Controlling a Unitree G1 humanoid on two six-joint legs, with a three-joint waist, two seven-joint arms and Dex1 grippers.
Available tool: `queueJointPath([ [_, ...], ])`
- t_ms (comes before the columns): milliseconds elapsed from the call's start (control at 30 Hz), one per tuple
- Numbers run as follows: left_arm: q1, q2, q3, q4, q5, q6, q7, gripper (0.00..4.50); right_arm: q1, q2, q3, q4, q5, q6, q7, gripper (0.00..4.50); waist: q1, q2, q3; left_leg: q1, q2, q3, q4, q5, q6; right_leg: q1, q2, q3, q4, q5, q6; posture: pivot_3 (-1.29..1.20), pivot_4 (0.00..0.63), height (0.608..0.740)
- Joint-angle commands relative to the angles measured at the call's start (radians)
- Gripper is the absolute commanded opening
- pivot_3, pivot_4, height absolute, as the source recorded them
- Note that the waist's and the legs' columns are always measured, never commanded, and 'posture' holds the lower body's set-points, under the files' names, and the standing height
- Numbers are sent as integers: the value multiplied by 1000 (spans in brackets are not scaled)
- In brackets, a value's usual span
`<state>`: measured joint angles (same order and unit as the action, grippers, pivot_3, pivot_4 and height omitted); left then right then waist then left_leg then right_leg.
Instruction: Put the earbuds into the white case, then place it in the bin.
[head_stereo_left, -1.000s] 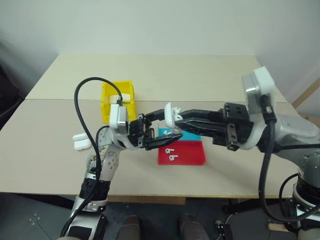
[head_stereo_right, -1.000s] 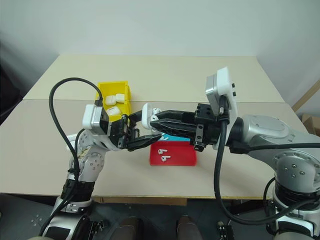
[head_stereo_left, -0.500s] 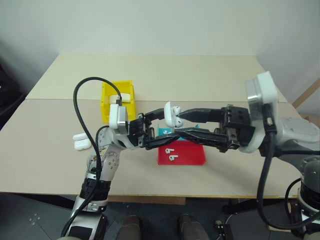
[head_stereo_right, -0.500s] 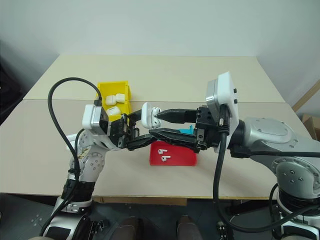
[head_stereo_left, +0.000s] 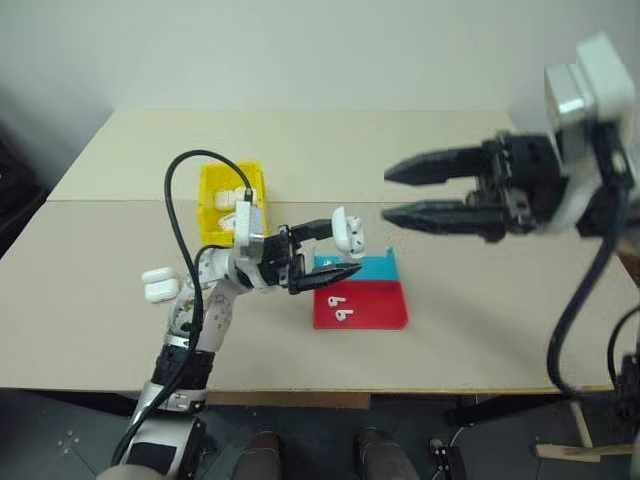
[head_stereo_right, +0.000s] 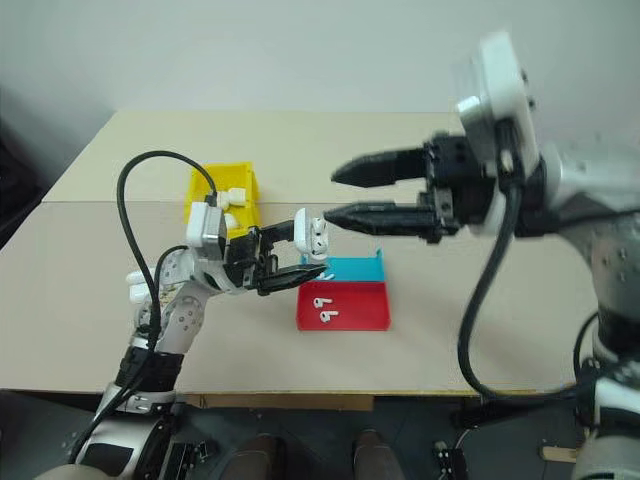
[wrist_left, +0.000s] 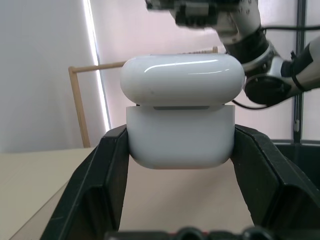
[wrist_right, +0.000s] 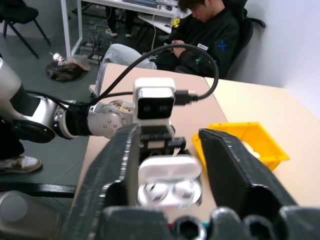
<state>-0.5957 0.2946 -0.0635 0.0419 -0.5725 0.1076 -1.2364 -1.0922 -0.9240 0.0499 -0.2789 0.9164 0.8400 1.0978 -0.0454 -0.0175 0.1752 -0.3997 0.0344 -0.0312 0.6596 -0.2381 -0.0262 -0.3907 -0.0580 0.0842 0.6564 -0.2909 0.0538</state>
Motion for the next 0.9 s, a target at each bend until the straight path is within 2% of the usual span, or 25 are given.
queueJointPath([
  [33,-40,-8,-2,16,13,-13,3,2772,-129,25,87,78,-83,12,98,833,3,0,0,-1,0,0,0,0,0,0,0,-1,-1,0,0,0,150,740],
  [67,-26,-2,6,-13,2,-10,1,2772,-168,41,104,69,-78,37,101,476,4,0,0,-2,0,-1,0,0,0,-1,0,-1,-1,0,0,0,150,740],
  [133,-46,-16,6,6,8,-20,0,2772,-189,42,155,86,-156,-27,173,20,6,0,0,-4,0,-1,0,0,0,-3,-1,-1,-1,0,0,0,150,740],
  [367,-66,-39,10,29,19,-45,-1,2772,-199,77,213,173,-312,-150,307,20,26,0,0,-5,-1,-2,2,0,0,-4,-2,-3,1,0,0,0,150,740],
  [567,-66,-29,-6,51,71,-70,15,2772,-179,105,240,193,-451,-269,318,20,28,0,0,-5,-1,-2,2,0,0,-4,-1,-3,1,0,0,0,150,740],
  [900,-70,-47,-1,78,80,-102,13,2772,-128,135,259,225,-588,-422,375,20,29,0,0,-5,-1,-2,2,0,0,-4,-2,-3,2,0,0,0,150,740],
])
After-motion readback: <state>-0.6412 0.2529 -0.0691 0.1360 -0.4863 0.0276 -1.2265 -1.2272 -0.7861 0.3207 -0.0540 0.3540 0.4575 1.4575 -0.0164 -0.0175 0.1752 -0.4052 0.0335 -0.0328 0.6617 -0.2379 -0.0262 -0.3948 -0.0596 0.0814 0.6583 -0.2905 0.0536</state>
